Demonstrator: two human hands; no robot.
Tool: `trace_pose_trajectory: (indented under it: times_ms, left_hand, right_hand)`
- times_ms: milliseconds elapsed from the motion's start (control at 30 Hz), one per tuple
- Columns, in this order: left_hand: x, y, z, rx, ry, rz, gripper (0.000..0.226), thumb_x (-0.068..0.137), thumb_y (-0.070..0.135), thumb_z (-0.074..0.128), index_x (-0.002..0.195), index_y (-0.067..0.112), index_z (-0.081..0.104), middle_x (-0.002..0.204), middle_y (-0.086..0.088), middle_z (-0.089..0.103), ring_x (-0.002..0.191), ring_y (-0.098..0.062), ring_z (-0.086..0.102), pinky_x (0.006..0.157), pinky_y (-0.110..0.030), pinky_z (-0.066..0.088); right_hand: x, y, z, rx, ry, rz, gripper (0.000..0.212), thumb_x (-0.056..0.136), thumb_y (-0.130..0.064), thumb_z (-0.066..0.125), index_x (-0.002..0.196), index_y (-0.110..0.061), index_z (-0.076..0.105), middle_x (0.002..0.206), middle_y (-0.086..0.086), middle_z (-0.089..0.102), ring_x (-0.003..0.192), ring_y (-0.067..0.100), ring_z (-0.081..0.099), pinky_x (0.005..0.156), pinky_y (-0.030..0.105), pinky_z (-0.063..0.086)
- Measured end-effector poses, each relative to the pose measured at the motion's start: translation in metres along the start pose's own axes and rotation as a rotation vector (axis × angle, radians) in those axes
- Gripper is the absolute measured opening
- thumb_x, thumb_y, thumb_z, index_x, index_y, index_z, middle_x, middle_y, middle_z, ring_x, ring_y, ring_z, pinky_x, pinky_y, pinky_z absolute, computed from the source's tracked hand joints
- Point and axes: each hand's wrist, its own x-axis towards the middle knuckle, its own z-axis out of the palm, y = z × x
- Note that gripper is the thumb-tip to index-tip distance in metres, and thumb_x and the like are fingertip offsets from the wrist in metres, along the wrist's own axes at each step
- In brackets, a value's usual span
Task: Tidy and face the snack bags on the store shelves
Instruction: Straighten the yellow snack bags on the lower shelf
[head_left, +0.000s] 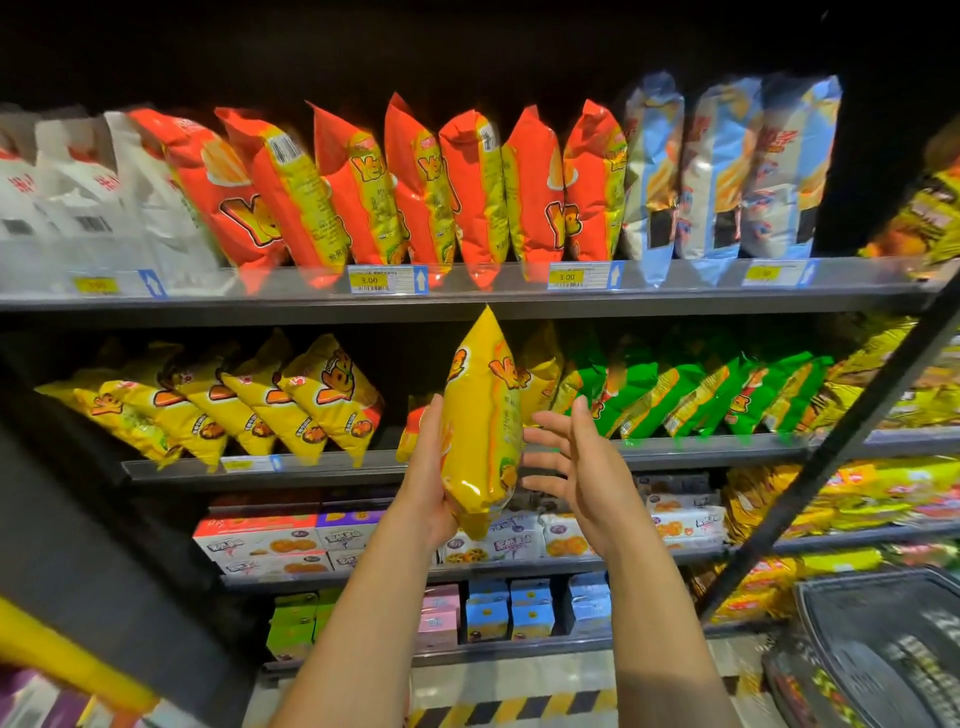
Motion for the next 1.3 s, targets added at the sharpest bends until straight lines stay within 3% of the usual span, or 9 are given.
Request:
trace_pose_trajectory:
  times_ms: [200,267,367,500,700,933,1067,1200,1300]
  left_hand:
    - [-0.006,0.004,0.000,0.290,0.099,0.089,0.061,0.090,0.086,0.046,0.129,0.043,0.062,0.123,0.000,0.076,0.115,-0.026,0.073,0.102,-0.051,0.056]
    - [-0.008,0.003,-0.004,0.484,0.112,0.180,0.067,0.085,0.088,0.051,0.137,0.046,0.051,0.134,0.006,0.068,0.119,-0.021,0.068,0.103,-0.052,0.056]
    - [-0.014,0.003,-0.008,0.554,0.016,0.244,0.036,0.103,0.057,0.056,0.137,0.049,0.048,0.130,0.012,0.068,0.114,-0.013,0.070,0.088,-0.035,0.061]
    - [-0.016,0.005,-0.023,0.626,-0.101,0.311,0.062,0.096,0.025,0.077,0.149,0.040,0.046,0.132,0.014,0.070,0.122,-0.007,0.067,0.099,-0.033,0.058]
    - [-0.023,0.008,-0.032,0.749,-0.144,0.369,0.068,0.088,0.002,0.082,0.138,0.038,0.053,0.130,0.018,0.069,0.125,-0.004,0.063,0.110,-0.037,0.051]
    - [-0.034,0.021,-0.030,0.615,-0.184,0.262,0.066,0.088,0.035,0.081,0.147,0.034,0.052,0.136,0.008,0.070,0.123,-0.011,0.068,0.098,-0.035,0.060]
    - [-0.039,0.028,-0.018,0.552,-0.132,0.113,0.063,0.088,0.061,0.076,0.142,0.034,0.059,0.136,0.002,0.071,0.124,-0.021,0.070,0.110,-0.054,0.052]
    - [-0.046,0.032,-0.001,0.381,-0.092,-0.059,0.048,0.095,0.053,0.068,0.130,0.020,0.070,0.117,-0.009,0.079,0.110,-0.028,0.076,0.105,-0.053,0.056]
    - [-0.054,0.036,0.009,0.354,-0.101,-0.136,0.040,0.098,0.053,0.065,0.119,0.021,0.074,0.108,-0.012,0.081,0.096,-0.026,0.080,0.085,-0.042,0.065]
  right_hand:
    - [-0.005,-0.003,0.005,-0.147,-0.078,-0.030,0.054,0.095,-0.067,0.046,0.131,-0.029,0.063,0.123,-0.005,0.075,0.108,0.011,0.074,0.094,0.040,0.060]
    - [-0.009,-0.003,0.007,-0.212,-0.079,-0.065,0.042,0.099,-0.054,0.057,0.135,-0.034,0.057,0.125,-0.011,0.071,0.102,-0.004,0.071,0.086,0.026,0.060]
    - [-0.011,0.001,0.005,-0.245,-0.069,-0.108,0.037,0.095,-0.031,0.074,0.125,-0.040,0.057,0.122,-0.012,0.072,0.098,-0.006,0.072,0.078,0.021,0.060]
    - [-0.012,0.010,-0.009,-0.317,-0.025,-0.141,0.054,0.087,-0.015,0.083,0.133,-0.032,0.058,0.123,-0.009,0.072,0.113,0.010,0.070,0.091,0.034,0.060]
    - [-0.015,0.018,-0.015,-0.411,0.012,-0.185,0.061,0.079,-0.004,0.089,0.119,-0.038,0.058,0.116,-0.020,0.072,0.115,0.005,0.067,0.098,0.035,0.058]
    - [-0.027,0.010,-0.019,-0.220,-0.063,-0.108,0.056,0.081,-0.032,0.082,0.132,-0.026,0.062,0.122,-0.003,0.075,0.114,0.019,0.072,0.088,0.037,0.060]
    - [-0.031,-0.003,-0.010,-0.063,-0.064,0.033,0.046,0.089,-0.042,0.071,0.123,-0.012,0.070,0.115,0.009,0.078,0.108,0.029,0.075,0.091,0.043,0.060]
    - [-0.033,-0.011,0.001,0.043,-0.037,0.155,0.042,0.095,-0.047,0.067,0.118,-0.012,0.075,0.110,0.013,0.079,0.105,0.030,0.076,0.097,0.048,0.058]
    - [-0.034,-0.011,0.006,0.069,0.001,0.180,0.045,0.093,-0.049,0.068,0.116,-0.011,0.073,0.100,0.014,0.081,0.090,0.027,0.080,0.081,0.042,0.064]
